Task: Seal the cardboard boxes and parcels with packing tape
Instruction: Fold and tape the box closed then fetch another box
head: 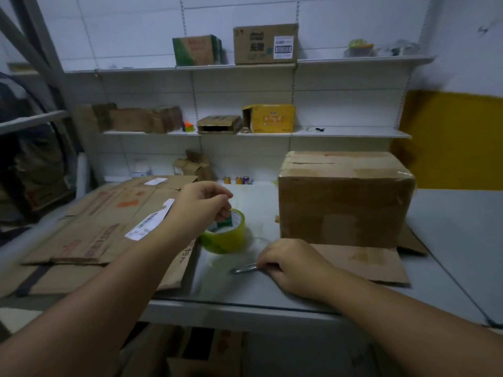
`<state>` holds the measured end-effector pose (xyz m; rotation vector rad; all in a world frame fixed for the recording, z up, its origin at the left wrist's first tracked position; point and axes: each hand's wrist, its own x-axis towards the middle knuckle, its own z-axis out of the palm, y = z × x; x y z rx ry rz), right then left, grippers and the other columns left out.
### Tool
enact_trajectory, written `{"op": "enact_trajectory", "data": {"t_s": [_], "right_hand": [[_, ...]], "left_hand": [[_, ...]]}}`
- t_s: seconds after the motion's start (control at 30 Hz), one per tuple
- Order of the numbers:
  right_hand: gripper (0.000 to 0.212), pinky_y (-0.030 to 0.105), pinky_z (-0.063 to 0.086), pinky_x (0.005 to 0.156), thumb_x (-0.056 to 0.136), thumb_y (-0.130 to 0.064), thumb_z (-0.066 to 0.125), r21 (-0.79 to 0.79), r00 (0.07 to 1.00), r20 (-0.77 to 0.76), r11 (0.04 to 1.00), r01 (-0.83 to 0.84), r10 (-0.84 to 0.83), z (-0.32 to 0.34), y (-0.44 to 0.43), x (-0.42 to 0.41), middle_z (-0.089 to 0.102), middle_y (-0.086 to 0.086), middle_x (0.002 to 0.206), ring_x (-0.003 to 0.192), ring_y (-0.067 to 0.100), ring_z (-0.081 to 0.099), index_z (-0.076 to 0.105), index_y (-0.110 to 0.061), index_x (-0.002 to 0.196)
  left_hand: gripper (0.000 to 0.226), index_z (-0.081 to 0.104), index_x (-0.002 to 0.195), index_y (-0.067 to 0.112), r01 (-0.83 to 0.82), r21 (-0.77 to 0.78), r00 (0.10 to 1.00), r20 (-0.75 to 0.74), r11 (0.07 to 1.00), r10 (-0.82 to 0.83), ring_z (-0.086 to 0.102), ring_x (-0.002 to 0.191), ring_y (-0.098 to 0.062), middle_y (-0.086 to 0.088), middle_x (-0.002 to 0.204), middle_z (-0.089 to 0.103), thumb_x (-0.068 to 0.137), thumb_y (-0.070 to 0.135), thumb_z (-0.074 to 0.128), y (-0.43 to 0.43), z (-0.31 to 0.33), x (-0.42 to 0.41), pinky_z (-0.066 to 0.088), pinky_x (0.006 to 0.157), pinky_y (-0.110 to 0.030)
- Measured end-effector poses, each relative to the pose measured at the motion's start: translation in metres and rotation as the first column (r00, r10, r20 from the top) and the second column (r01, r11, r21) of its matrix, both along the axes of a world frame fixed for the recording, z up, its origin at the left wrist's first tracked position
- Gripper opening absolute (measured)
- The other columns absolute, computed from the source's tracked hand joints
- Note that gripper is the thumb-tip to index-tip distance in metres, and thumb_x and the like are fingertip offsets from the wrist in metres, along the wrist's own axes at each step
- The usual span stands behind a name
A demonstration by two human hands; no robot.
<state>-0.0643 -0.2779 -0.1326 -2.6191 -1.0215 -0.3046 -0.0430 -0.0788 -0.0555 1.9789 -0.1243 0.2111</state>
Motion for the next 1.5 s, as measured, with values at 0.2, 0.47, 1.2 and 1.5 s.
{"op": "enact_trajectory", "data": {"t_s": [0.2, 0.47, 1.2, 1.5], "right_hand": [[0.019, 0.032, 0.056, 0.074, 0.086, -0.019, 0.060, 0.104, 0.998, 0.047, 0.994, -0.045, 0.040, -0.001, -0.004, -0.007, 0.074, 0.000, 0.091, 0.082, 0.017, 0.066, 0.076, -0.016, 0.095], [0.025, 0.039, 0.052, 0.073, 0.088, -0.022, 0.049, 0.019, 0.996, 0.085, 0.999, -0.032, 0.030, -0.012, -0.004, -0.012, 0.070, 0.000, 0.091, 0.083, 0.020, 0.060, 0.073, -0.017, 0.092], [0.050, 0.046, 0.037, 0.106, 0.096, -0.048, 0.046, 0.723, 0.719, -0.464, 0.248, 0.645, -0.517, 0.076, -0.147, 0.030, 0.042, 0.003, 0.145, 0.130, 0.022, 0.041, 0.041, -0.027, 0.141], [0.032, 0.037, 0.057, 0.073, 0.100, -0.043, 0.042, 0.680, 0.677, -0.731, -0.004, 0.734, -0.079, 0.058, -0.157, 0.039, 0.070, 0.007, 0.105, 0.095, 0.024, 0.068, 0.061, -0.023, 0.115]], "left_hand": [[0.014, 0.065, 0.091, 0.010, 0.012, -0.032, 1.000, 0.003, 0.999, -0.012, 0.066, 0.079, -0.023, -0.011, 0.084, 0.067, 0.093, 0.006, 0.052, 0.001, 0.006, 0.002, 0.056, 0.072, -0.029], [0.015, 0.065, 0.088, 0.011, 0.030, -0.040, 0.999, -0.009, 0.999, -0.030, 0.066, 0.078, -0.023, -0.011, 0.082, 0.068, 0.093, 0.006, 0.052, 0.000, 0.004, -0.001, 0.057, 0.074, -0.031], [0.045, 0.051, 0.129, 0.019, 0.088, -0.200, 0.996, 0.018, 0.976, -0.086, 0.046, 0.114, -0.013, 0.005, 0.123, 0.050, 0.102, 0.043, 0.024, -0.122, 0.005, 0.040, 0.035, 0.103, -0.035], [0.014, 0.054, 0.094, 0.022, 0.004, -0.500, 0.940, -0.294, 0.866, -0.173, 0.055, 0.098, -0.026, -0.012, 0.104, 0.058, 0.096, 0.032, 0.044, -0.133, 0.004, 0.045, 0.043, 0.078, -0.036]]}}
